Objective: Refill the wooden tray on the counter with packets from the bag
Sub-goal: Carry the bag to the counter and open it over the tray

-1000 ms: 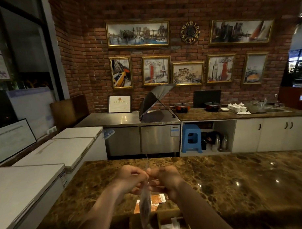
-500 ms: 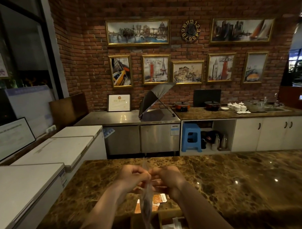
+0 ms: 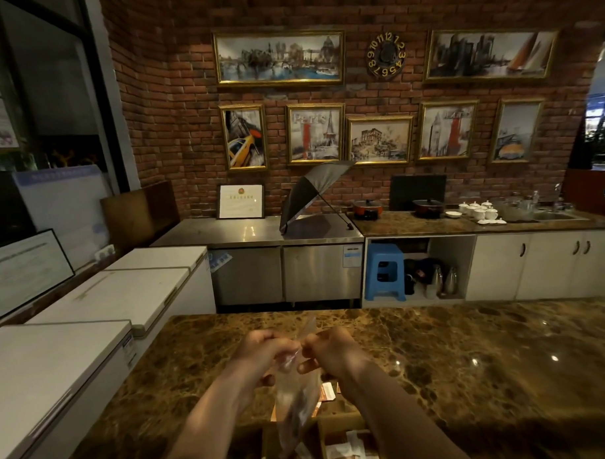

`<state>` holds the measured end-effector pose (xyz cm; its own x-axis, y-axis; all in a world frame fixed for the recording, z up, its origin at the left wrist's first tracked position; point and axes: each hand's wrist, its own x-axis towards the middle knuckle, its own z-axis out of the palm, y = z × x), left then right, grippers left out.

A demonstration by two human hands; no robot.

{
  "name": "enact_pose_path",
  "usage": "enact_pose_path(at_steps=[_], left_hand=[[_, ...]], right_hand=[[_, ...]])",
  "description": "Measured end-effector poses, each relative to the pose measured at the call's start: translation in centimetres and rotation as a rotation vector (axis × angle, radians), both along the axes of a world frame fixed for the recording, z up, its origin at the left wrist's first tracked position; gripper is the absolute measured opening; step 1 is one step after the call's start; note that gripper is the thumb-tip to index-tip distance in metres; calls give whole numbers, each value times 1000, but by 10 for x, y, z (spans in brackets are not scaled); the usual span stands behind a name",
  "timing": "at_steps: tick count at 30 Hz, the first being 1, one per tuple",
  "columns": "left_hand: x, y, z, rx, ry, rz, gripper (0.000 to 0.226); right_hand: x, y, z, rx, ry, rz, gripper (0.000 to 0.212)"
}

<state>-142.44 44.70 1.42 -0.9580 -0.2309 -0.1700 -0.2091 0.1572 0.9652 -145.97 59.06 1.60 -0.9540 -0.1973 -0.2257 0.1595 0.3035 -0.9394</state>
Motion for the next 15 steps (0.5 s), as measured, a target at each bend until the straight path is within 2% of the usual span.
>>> enact_pose_path(at_steps=[5, 9, 13, 15], left_hand=[[-11, 3, -3, -136, 13, 61, 9], [-17, -35, -16, -210, 34, 260, 9], [-17, -37, -13, -635, 36, 220, 8], [-20, -28, -4, -665, 58, 175, 8]], right_hand=[[0, -2, 1, 70, 65, 4, 19], [-10, 24, -4, 91, 73, -97, 20], [-13, 29, -10, 46, 27, -5, 20], [-14, 25, -11, -9, 20, 15, 24]])
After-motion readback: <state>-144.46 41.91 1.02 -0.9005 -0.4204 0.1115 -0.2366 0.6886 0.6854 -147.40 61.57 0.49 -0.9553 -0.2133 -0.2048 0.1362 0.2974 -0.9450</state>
